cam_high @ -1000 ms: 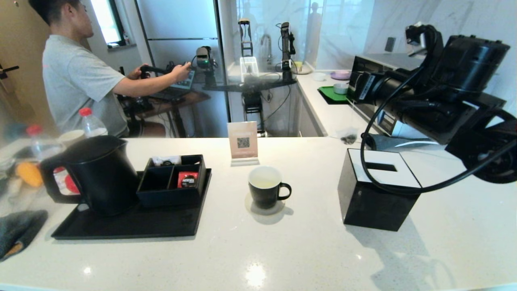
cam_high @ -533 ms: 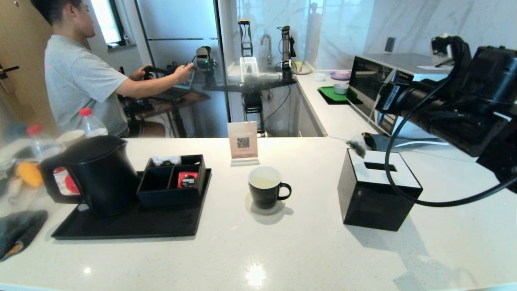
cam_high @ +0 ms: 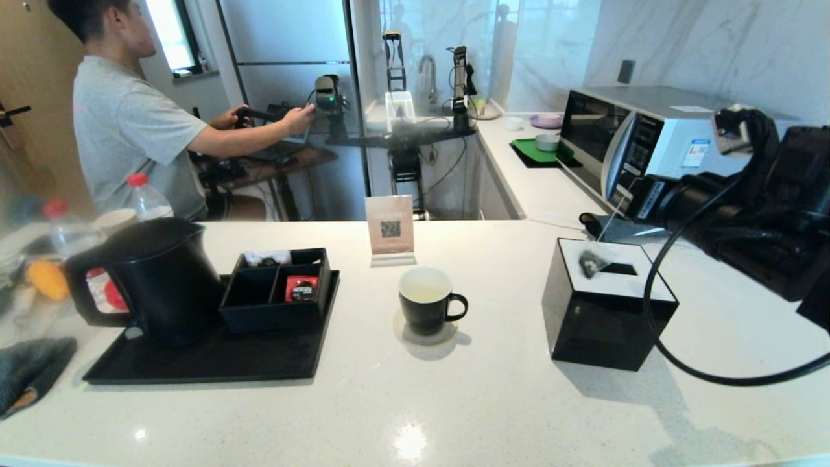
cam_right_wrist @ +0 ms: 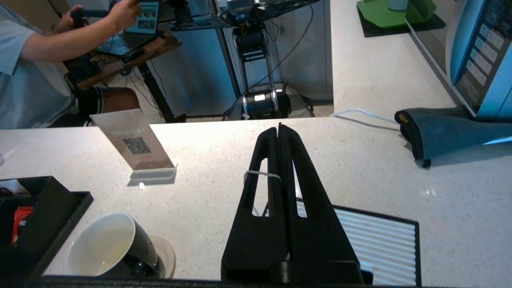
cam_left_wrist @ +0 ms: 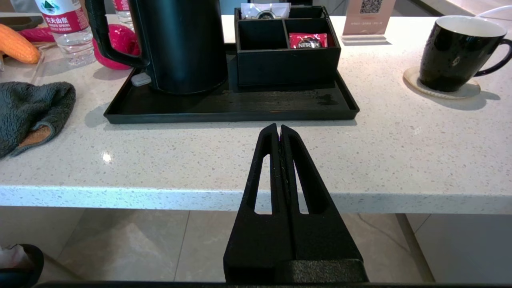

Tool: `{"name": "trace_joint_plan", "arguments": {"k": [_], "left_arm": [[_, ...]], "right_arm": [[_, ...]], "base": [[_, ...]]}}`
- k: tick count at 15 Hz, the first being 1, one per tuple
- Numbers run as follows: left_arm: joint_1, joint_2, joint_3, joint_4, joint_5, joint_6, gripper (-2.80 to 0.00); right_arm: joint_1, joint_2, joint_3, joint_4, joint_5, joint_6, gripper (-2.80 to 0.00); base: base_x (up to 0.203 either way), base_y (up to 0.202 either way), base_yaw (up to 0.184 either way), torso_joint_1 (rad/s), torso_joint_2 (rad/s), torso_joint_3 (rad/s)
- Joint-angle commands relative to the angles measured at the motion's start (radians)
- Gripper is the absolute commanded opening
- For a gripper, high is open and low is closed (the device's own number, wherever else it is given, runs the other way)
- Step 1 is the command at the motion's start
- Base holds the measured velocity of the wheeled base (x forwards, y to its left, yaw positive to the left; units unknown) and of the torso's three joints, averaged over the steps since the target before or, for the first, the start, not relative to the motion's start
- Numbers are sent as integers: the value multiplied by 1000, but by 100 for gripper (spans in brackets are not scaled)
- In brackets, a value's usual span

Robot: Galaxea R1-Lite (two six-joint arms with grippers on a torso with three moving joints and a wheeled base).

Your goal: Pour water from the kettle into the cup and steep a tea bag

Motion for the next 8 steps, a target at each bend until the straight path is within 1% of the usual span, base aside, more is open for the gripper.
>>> {"name": "trace_joint_plan", "arguments": {"k": [1,4,8], "left_arm": [[0,0,0,1,0,0,-280],[0,0,0,1,0,0,-280],[0,0,0,1,0,0,-280]], "right_arm": [[-3,-4,93,-90,2,8,-280],[-28,-4,103,-105,4,11,-280],[-94,0,72,-103,55,10,-280]], "base": [[0,0,0,0,0,0],[0,0,0,0,0,0],[0,0,0,0,0,0]]}}
